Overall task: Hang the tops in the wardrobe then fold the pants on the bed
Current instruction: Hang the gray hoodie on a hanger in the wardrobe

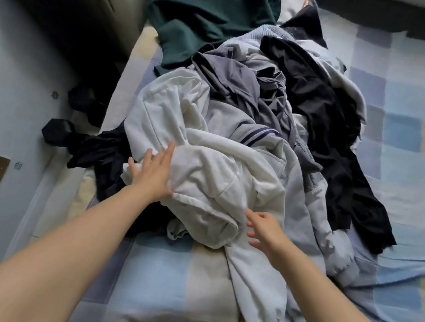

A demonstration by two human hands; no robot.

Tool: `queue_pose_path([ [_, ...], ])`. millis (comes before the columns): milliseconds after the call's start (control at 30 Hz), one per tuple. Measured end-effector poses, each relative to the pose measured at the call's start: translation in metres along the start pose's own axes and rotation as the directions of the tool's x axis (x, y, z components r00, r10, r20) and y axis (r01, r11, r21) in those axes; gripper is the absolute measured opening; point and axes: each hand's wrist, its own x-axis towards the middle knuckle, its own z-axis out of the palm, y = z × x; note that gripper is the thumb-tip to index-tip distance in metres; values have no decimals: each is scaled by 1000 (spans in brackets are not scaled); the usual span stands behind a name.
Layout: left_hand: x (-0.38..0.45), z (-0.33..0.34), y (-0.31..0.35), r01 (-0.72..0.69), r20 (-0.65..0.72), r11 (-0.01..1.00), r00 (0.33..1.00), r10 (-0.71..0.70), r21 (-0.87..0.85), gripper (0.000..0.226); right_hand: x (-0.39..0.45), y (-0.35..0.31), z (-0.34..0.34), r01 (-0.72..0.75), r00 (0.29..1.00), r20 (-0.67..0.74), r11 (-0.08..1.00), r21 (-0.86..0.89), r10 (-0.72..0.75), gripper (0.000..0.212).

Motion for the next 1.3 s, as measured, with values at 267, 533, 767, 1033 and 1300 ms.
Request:
queue_pose_path([
  [267, -23, -1, -27, -288, -148, 933, 954, 260, -217, 18, -23, 12, 24, 20, 998, -59, 996, -84, -25, 48],
  [533, -124, -61, 3, -286, -135, 757, 957, 257, -587, 17, -78, 4, 52, 127, 991, -6, 974, -190, -130, 78],
  [767, -219, -135, 45, -168, -58, 537, 975, 216, -827, 21, -154, 17, 66, 141, 988, -73, 990, 28, -139, 119],
  [1033, -304, -207, 61, -241, -39, 373, 879, 475, -896, 18, -250, 24, 20, 359, 930, -123, 926, 119, -345, 33],
  [1300, -310, -247, 79, -443, -36, 489, 768, 640, -751, 36, -367, 27, -72, 546, 699, -638, 817, 186, -322, 17],
])
